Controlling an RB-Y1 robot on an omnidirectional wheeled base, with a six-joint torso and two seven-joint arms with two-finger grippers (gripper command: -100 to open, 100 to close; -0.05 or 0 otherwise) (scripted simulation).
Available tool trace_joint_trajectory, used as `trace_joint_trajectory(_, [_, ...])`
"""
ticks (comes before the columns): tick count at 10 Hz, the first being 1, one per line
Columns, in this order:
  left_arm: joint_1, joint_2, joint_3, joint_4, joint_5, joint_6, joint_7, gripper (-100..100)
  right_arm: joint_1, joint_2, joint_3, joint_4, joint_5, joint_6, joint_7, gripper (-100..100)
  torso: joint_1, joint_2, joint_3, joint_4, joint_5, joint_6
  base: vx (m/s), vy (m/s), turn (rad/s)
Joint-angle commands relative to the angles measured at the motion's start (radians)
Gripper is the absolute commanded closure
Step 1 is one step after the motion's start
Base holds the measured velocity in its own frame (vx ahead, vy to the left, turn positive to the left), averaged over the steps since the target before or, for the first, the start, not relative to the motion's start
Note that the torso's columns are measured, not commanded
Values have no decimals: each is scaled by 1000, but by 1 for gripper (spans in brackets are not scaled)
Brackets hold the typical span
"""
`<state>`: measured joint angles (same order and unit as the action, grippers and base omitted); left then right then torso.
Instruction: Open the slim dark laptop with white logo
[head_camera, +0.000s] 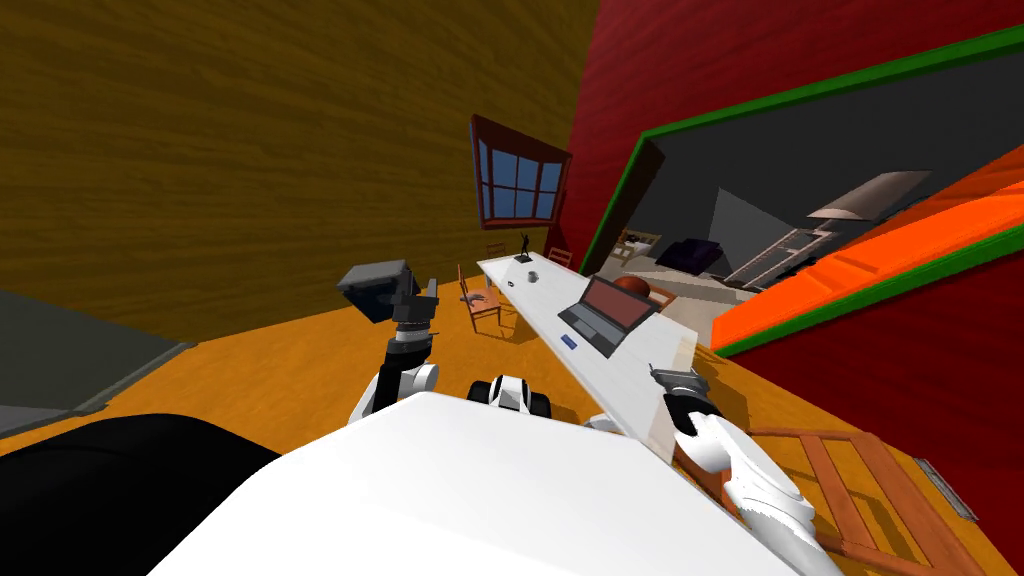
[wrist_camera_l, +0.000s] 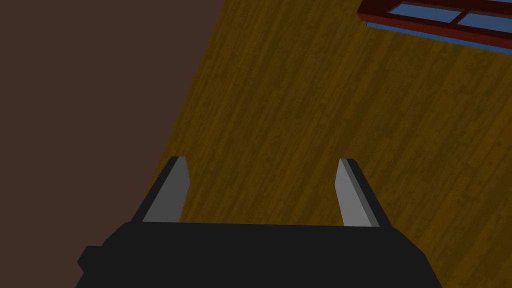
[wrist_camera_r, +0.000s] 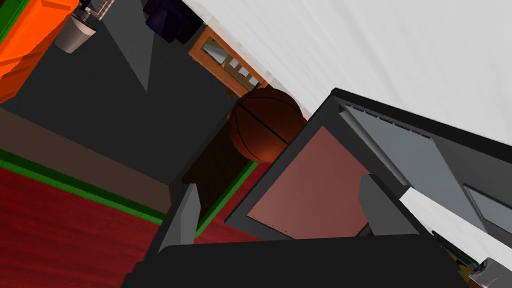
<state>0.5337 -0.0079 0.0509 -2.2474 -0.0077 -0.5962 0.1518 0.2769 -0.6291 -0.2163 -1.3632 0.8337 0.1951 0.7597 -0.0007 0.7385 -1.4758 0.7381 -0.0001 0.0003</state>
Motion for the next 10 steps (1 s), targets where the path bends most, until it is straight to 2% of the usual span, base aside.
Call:
trace_joint_trajectory(1, [0,0,0,0,0,0,0,0,-27,-57,-6,86,66,57,60,-100,0,-1,0,0,0,0,-22,-25,362])
trace_joint_trajectory(2, [0,0,0,0,0,0,0,0,-27,-57,-6,104,66,57,60,-100,1,-1,-1,0,0,-1,-13,-21,158])
trace_joint_trajectory(3, [0,0,0,0,0,0,0,0,-28,-78,-16,128,90,90,93,-100,1,-1,0,0,0,1,-7,-7,258])
trace_joint_trajectory(4, [0,0,0,0,0,0,0,0,-28,-78,-16,148,109,90,93,-100,2,-1,-1,0,0,-1,-2,-7,189])
trace_joint_trajectory(5, [0,0,0,0,0,0,0,0,-28,-78,-16,148,109,90,93,-100,1,-1,0,0,0,0,0,0,0])
trace_joint_trajectory(7, [0,0,0,0,0,0,0,0,-28,-115,-36,221,183,153,156,-100,1,-1,0,0,0,-2,6,-1,378])
trace_joint_trajectory(8, [0,0,0,0,0,0,0,0,-28,-115,-36,232,190,153,156,-100,1,-1,-1,0,0,-1,13,-11,153])
trace_joint_trajectory(9, [0,0,0,0,0,0,0,0,-27,-131,-45,259,218,183,184,-100,0,-1,0,0,0,1,16,1,215])
trace_joint_trajectory(10, [0,0,0,0,0,0,0,0,-27,-131,-45,272,228,183,184,-100,1,-1,0,0,0,-1,17,0,145])
